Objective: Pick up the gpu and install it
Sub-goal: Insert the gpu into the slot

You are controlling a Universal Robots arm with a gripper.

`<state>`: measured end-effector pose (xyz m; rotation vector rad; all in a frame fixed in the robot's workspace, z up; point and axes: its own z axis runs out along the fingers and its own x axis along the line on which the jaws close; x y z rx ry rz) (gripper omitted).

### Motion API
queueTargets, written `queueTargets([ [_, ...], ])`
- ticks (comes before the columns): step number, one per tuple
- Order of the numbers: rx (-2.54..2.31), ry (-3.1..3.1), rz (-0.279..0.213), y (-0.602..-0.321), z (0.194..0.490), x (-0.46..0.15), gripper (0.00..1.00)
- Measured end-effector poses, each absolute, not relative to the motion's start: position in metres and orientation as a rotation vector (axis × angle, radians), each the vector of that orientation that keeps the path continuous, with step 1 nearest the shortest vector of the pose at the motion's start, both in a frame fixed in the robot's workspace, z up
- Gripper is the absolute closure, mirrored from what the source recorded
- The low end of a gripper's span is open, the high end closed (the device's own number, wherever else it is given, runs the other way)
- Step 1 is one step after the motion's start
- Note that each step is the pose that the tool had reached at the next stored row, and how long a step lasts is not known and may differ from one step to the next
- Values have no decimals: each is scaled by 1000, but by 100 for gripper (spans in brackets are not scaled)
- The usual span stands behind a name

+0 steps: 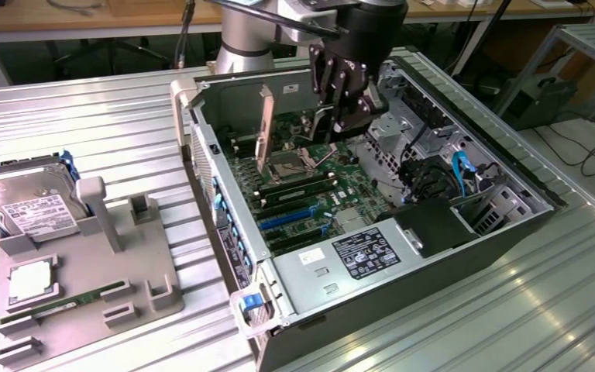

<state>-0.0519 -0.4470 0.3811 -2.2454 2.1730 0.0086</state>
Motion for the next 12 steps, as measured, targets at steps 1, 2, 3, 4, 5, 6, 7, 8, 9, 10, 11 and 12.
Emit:
queueTargets([
  [1,-2243,2172,5,-447,380,-52,72],
  [2,-2241,2172,3,-447,379,-52,72],
  [3,-2240,2171,0,-447,378,-52,72],
  [4,-2239,2170,-2,-447,378,-52,72],
  [5,-2237,2168,-6,-447,377,-52,72],
  [6,-2235,2166,-10,-447,376,-52,72],
  [7,-2233,2164,-15,-447,376,-52,72],
  [8,-2231,2162,-20,-447,375,-52,72],
  [9,-2229,2160,-25,-447,374,-52,72],
  [10,-2227,2158,-29,-447,374,-52,72],
  [11,-2226,2156,-32,-447,373,-52,72],
  [12,-2225,2155,-34,-447,372,-52,72],
])
